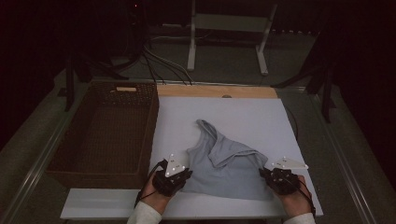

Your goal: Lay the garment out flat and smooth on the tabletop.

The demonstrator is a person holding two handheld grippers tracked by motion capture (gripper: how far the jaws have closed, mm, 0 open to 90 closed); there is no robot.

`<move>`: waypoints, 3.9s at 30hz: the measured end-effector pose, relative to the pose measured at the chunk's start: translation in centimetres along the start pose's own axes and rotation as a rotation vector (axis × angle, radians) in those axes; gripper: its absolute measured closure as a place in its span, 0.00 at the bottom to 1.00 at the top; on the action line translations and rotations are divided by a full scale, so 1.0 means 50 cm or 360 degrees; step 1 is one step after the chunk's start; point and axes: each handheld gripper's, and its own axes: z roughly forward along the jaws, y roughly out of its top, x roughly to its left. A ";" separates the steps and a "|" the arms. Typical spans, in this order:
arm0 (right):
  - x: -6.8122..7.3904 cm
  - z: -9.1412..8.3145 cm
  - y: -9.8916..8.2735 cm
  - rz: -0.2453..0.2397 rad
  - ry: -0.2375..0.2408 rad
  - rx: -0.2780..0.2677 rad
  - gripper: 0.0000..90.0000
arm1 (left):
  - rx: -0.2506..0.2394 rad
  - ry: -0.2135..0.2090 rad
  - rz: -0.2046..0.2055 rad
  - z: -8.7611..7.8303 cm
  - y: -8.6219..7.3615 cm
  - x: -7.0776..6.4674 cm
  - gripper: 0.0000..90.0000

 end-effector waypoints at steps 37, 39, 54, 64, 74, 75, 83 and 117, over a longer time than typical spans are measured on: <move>0.110 -0.020 0.077 -0.0175 0.0225 -0.0315 0.30 | -0.0049 0.0000 -0.0005 -0.021 -0.015 -0.007 0.93; 0.119 -0.014 0.083 -0.0187 0.0240 -0.0314 0.30 | -0.0050 0.0002 -0.0004 -0.021 -0.015 -0.007 0.93; 0.169 0.026 0.120 -0.0267 0.0314 -0.0298 0.30 | -0.0061 0.0007 0.0005 -0.022 -0.015 -0.009 0.93; 0.191 0.062 0.134 -0.0320 0.0323 -0.0235 0.36 | -0.0068 0.0008 0.0014 -0.022 -0.014 -0.011 0.93; 0.196 0.096 0.133 -0.0374 0.0308 -0.0137 0.46 | -0.0069 0.0011 0.0013 -0.021 -0.014 -0.012 0.93; 0.195 0.099 0.133 -0.0384 0.0309 -0.0122 0.47 | -0.0068 0.0011 0.0013 -0.021 -0.014 -0.012 0.93; 0.187 0.112 0.132 -0.0396 0.0270 -0.0065 0.60 | -0.0072 0.0010 0.0015 -0.020 -0.014 -0.014 0.93; 0.184 0.138 0.139 -0.0459 0.0198 0.0065 0.90 | -0.0074 0.0006 0.0020 -0.019 -0.014 -0.015 0.93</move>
